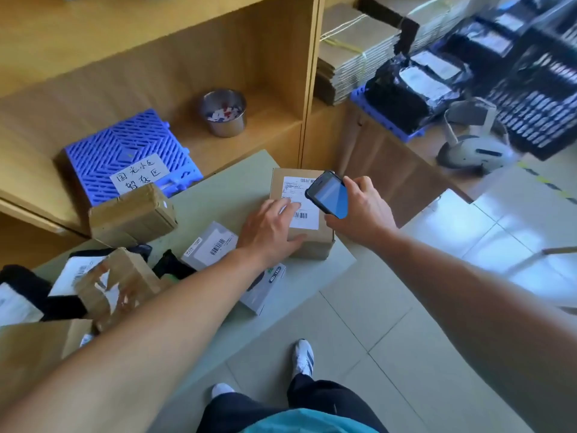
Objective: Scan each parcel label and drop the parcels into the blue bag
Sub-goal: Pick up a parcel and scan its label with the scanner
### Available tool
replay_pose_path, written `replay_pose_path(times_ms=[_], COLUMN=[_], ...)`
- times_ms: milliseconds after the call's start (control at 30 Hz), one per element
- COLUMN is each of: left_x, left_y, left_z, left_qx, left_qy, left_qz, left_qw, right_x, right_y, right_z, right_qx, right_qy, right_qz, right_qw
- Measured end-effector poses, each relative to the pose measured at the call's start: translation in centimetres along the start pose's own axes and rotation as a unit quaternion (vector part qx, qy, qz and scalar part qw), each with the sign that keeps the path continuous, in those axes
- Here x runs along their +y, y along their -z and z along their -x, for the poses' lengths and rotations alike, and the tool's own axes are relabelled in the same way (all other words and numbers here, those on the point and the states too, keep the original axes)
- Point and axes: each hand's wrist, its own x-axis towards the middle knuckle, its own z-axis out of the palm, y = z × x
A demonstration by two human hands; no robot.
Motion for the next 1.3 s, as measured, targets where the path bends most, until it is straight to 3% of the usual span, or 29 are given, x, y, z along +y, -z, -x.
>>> replay_pose_path(times_ms=[233,400,767,1300], left_x=[-0.8,-1.5,-2.7,-3.9], left_y=[-4.4,-6.3,-9.0,-4.1], left_z=[-1.0,-0.7,-1.4,-2.5], left_qx=[-0.098,-0.157,-0.133,-0.004], left_qy=[0.076,0.123,0.213,0.182], left_qz=[-0.050,-0.048,0.116,0.004], left_qw=[0.991,0.979,0.961,0.983], right_x=[3.3,4.8,6.1,4.4], right_y=[-4.0,-5.8,-6.1,-4.3], right_z=[0.8,1.0,1.5,0.9], right_qx=[-0.027,-0.035,-0.045,-0.059], right_qy=[-0.056,-0.048,-0.032,-0.004], right_qz=[-0.005,-0.017,-0.013,0.020], right_qw=[0.998,0.998,0.998,0.998])
